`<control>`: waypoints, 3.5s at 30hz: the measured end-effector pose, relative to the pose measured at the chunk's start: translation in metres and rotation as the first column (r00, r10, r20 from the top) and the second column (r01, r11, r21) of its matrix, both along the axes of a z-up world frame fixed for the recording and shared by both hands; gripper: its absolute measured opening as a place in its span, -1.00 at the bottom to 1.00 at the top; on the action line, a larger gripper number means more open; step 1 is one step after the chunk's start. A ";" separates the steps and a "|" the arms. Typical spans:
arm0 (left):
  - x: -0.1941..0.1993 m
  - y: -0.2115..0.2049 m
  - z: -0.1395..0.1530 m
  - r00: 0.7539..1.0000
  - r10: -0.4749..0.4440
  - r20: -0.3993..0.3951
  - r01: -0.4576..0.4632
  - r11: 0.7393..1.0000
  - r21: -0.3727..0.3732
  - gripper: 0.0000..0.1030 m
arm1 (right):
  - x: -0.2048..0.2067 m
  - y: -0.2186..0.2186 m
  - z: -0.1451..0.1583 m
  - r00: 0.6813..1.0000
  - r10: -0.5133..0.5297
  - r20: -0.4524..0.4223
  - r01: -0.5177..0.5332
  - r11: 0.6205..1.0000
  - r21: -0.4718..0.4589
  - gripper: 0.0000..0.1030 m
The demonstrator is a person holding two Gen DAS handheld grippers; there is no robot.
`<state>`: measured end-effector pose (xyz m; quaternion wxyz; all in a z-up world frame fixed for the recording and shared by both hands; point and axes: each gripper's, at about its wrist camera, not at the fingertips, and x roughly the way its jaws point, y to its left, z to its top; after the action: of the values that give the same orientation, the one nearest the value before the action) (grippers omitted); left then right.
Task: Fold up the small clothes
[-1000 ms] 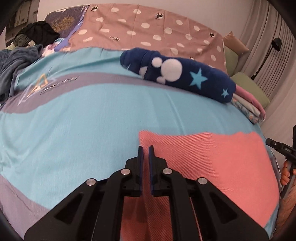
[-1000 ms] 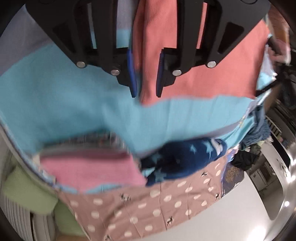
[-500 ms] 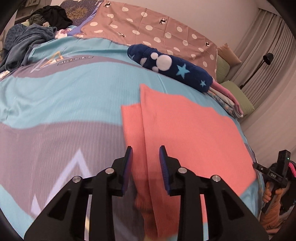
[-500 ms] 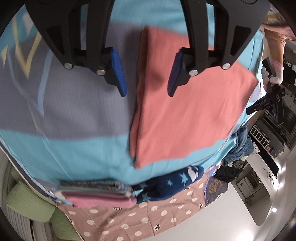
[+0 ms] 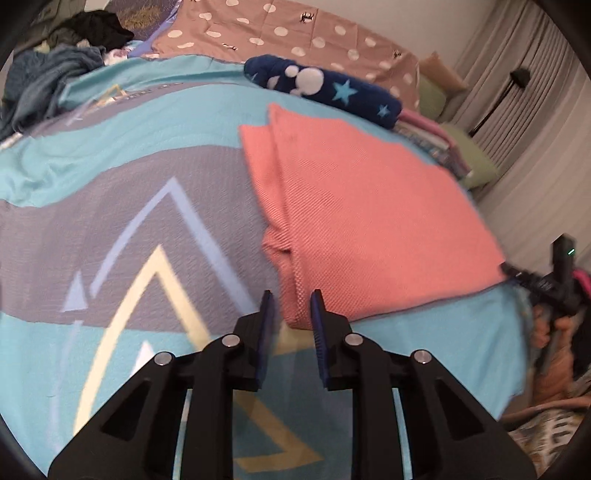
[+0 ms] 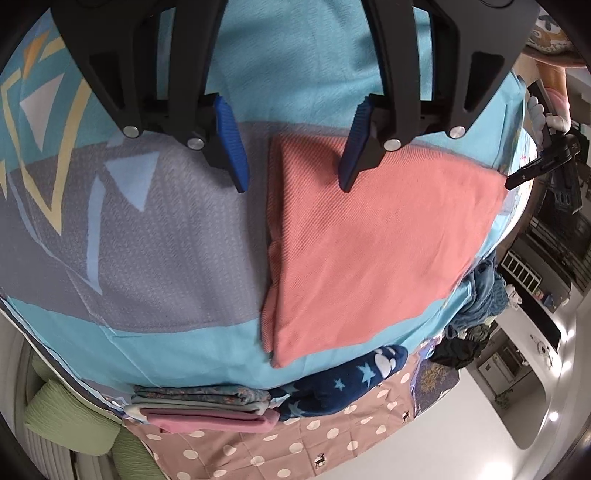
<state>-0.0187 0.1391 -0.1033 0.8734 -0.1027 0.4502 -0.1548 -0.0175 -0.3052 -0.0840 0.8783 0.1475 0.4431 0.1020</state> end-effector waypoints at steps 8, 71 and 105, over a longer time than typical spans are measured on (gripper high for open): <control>0.007 -0.041 0.055 0.986 -0.068 0.155 0.058 0.996 0.068 -0.58 | -0.012 -0.012 0.006 0.999 -0.011 0.038 0.011 1.000 0.011 0.01; 0.021 -0.367 0.003 0.680 -0.730 -0.066 0.732 0.681 0.009 -0.89 | 0.197 -0.080 -0.014 0.999 -0.010 -0.042 0.021 0.964 0.265 -0.92; -0.020 0.019 0.049 0.980 0.120 0.161 -0.123 0.992 0.008 -0.07 | -0.016 0.115 0.073 0.896 0.396 0.200 -0.310 0.882 -0.354 -0.08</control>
<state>-0.0389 0.1582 -0.0540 0.9155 -0.1091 0.3728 -0.1050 -0.0332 -0.1901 -0.0105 0.9081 -0.0927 0.3510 0.2088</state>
